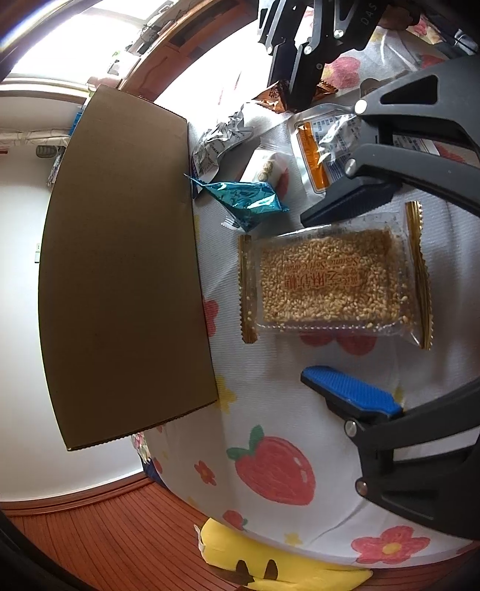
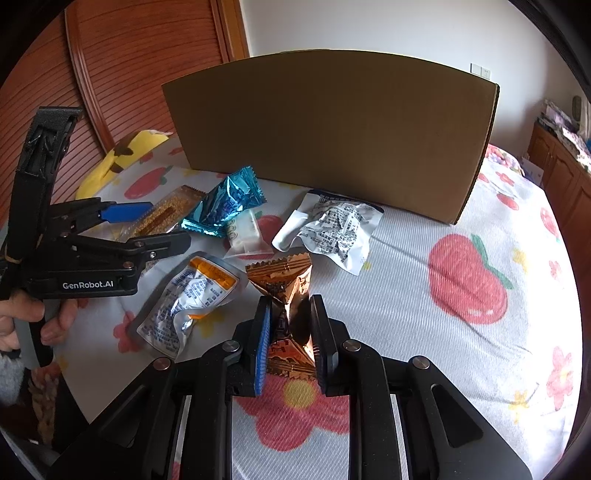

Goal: Organize snacks
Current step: 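Close the right gripper on the brown-gold candy while the left grips the clear rice-cake bar, then lift the candy with the right gripper while the left carries the rice-cake bar over the box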

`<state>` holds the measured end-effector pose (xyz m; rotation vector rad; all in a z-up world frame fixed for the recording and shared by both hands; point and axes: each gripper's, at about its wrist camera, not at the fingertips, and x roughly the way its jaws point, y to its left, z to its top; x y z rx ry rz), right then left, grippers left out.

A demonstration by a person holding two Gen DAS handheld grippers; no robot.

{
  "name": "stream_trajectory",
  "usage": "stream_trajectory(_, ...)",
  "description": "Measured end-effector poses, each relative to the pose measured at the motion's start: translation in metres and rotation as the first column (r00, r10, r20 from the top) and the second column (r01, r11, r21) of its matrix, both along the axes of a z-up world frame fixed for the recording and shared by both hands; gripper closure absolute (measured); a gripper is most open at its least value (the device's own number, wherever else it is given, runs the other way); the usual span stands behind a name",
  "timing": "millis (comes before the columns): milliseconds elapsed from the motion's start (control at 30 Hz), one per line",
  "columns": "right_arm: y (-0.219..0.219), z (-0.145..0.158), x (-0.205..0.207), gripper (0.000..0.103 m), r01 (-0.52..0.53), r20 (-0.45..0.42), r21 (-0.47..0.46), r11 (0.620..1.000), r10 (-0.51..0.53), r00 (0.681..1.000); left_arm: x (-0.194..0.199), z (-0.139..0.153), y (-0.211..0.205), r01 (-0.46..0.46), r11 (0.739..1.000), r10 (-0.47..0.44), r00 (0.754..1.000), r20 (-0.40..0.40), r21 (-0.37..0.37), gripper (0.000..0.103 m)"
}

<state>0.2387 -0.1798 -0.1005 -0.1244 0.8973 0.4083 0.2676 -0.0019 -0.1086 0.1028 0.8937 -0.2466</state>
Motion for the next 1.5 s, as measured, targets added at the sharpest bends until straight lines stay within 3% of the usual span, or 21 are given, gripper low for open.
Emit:
stream_trajectory(200,0.0,0.0,0.001,0.085,0.002,-0.004,0.014,1.0,-0.002,1.0,-0.002,0.0,0.0,0.013,1.0,-0.013,1.0,0.001,-0.009,0.029)
stream_trajectory(267,-0.001,0.0,0.0,0.085,0.002,-0.003,0.014,1.0,-0.002,1.0,-0.004,0.001,0.001,0.022,1.0,-0.022,1.0,0.01,-0.01,0.038)
stream_trajectory(333,-0.001,0.0,0.0,0.086,0.0,-0.001,0.009,1.0,0.0,1.0,-0.008,0.003,-0.001,0.031,0.999,-0.031,0.999,0.012,-0.006,0.054)
stream_trajectory(433,-0.002,0.001,0.0,0.086,-0.001,-0.002,0.013,1.0,0.001,1.0,-0.013,0.005,-0.001,0.034,0.999,-0.034,0.999,0.003,-0.012,0.056)
stream_trajectory(600,-0.002,0.001,-0.001,0.086,-0.002,-0.002,0.016,1.0,0.002,1.0,-0.026,0.008,0.004,0.033,0.999,-0.032,0.999,0.007,-0.039,0.057)
stream_trajectory(1233,-0.008,0.008,-0.007,0.086,0.008,0.035,0.034,0.999,-0.009,0.999,-0.061,0.068,0.013,0.015,0.997,0.002,0.978,0.21,-0.08,0.057)
stream_trajectory(1500,-0.013,0.017,-0.013,0.086,0.019,0.062,0.043,0.999,-0.022,0.998,-0.064,0.081,0.014,0.015,0.994,0.012,0.97,0.245,-0.109,0.057)
